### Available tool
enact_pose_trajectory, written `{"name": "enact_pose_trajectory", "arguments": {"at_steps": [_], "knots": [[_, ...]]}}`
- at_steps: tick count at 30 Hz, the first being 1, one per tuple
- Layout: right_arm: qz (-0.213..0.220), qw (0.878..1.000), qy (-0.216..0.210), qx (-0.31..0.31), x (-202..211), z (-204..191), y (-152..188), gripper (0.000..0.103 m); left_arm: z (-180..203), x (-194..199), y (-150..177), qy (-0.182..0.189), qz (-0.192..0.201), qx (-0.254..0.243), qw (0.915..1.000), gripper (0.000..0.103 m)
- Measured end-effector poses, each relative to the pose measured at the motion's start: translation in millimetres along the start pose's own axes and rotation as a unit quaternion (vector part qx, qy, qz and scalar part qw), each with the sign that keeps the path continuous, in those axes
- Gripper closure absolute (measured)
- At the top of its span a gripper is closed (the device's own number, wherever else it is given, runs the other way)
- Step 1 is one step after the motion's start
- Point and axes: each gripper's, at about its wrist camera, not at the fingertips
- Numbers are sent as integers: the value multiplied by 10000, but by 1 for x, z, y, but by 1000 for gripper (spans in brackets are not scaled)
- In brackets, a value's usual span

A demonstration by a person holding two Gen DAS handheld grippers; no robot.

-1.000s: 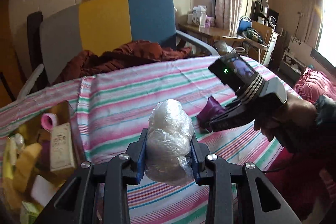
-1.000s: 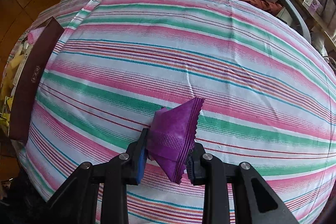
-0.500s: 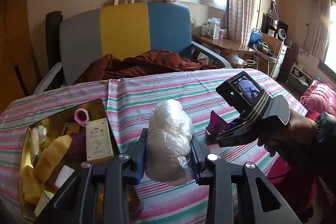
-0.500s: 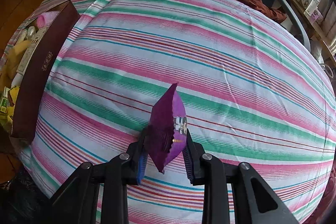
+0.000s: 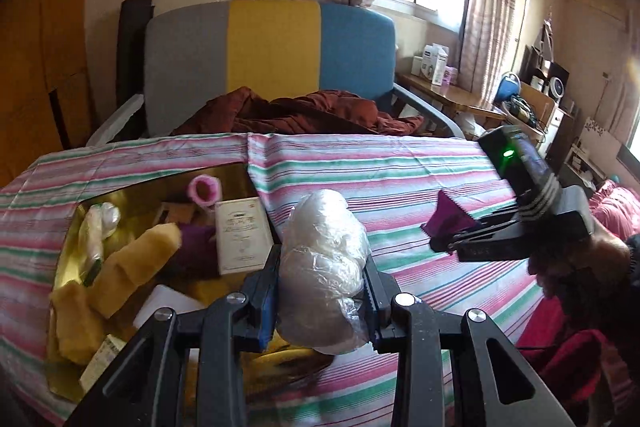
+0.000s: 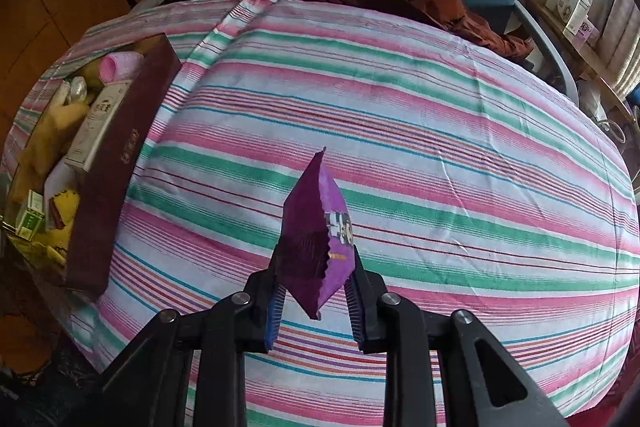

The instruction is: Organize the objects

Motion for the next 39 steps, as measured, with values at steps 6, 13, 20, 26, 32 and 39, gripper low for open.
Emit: {"name": "enact_pose_trajectory", "arguments": {"at_steps": [6, 13, 20, 26, 32, 39], "knots": [[452, 9972, -527, 282, 30, -51, -2, 77, -73, 24, 18, -381, 98, 757, 9964, 68], [684, 9843, -1246, 1044, 38, -143, -16, 77, -140, 33, 40, -714, 38, 1498, 9861, 68], [437, 9730, -1694, 1503, 19, -219, -52, 70, -148, 16, 35, -536, -45, 1648, 9849, 48], [341, 9785, -1586, 1276, 2, -226, -56, 61, -150, 11, 38, -890, -77, 1519, 9844, 35], [722, 9839, -1232, 1074, 5, -220, -33, 54, -142, 21, 43, -1416, 17, 1453, 9792, 13], [1198, 9860, -906, 731, 17, -212, -3, 48, -124, 41, 42, -1695, 240, 1285, 9768, 0]]}}
Point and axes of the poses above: each gripper's, at about its wrist camera, not at the fingertips, and x roughly against the way its jaws point, z to its right, y to its underside, and after that the axes turned 8 degrees about -z, right-handed
